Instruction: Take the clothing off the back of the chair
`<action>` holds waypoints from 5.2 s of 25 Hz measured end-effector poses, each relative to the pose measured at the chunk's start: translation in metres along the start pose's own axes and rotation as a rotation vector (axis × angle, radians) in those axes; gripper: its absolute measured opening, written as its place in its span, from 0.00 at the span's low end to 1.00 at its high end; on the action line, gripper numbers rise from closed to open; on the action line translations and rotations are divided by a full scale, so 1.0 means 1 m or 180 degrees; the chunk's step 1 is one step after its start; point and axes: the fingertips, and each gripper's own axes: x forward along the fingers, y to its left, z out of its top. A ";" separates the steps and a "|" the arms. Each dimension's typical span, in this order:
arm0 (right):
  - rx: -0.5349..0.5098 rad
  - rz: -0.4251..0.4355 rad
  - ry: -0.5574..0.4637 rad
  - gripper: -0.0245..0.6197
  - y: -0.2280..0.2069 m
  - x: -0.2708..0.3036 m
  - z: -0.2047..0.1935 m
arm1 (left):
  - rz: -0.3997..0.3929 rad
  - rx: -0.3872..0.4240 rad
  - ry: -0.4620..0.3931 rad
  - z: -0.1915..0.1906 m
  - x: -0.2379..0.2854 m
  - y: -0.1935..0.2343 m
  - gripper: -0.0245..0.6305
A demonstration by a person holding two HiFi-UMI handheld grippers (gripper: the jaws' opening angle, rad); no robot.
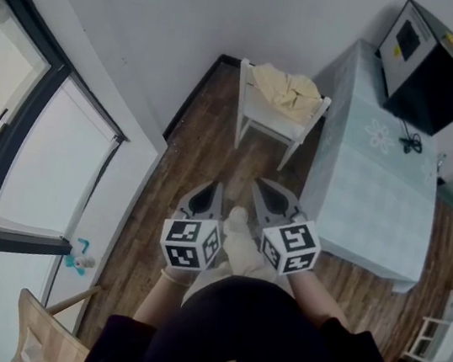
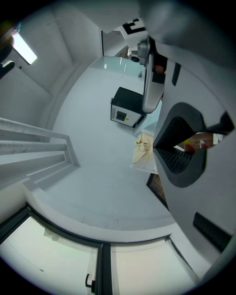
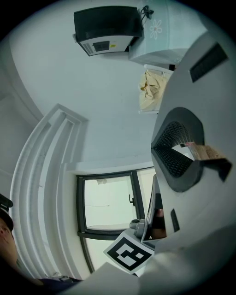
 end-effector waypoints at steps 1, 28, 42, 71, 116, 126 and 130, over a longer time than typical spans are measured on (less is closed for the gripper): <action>-0.0007 0.0000 0.0001 0.05 -0.002 0.003 0.000 | 0.0006 -0.0005 0.0002 0.001 0.004 0.002 0.03; 0.0071 -0.0243 -0.0098 0.05 -0.117 0.149 0.058 | -0.0085 0.0013 0.0082 0.087 0.168 0.060 0.03; 0.0128 -0.0606 -0.0121 0.05 -0.188 0.205 0.084 | -0.0318 0.0119 0.0197 0.124 0.261 0.074 0.03; 0.0488 -0.1651 0.0187 0.06 -0.318 0.199 0.026 | -0.0668 0.0452 0.0531 0.104 0.390 0.051 0.06; 0.0938 -0.2144 0.0834 0.40 -0.416 0.227 -0.062 | -0.0689 0.0867 0.1159 0.044 0.503 0.053 0.47; 0.0936 -0.2216 0.0795 0.40 -0.422 0.228 -0.063 | -0.0635 0.0819 0.1167 0.040 0.507 0.053 0.47; 0.0937 -0.2231 0.0802 0.40 -0.422 0.228 -0.063 | -0.0669 0.0810 0.1226 0.039 0.506 0.047 0.40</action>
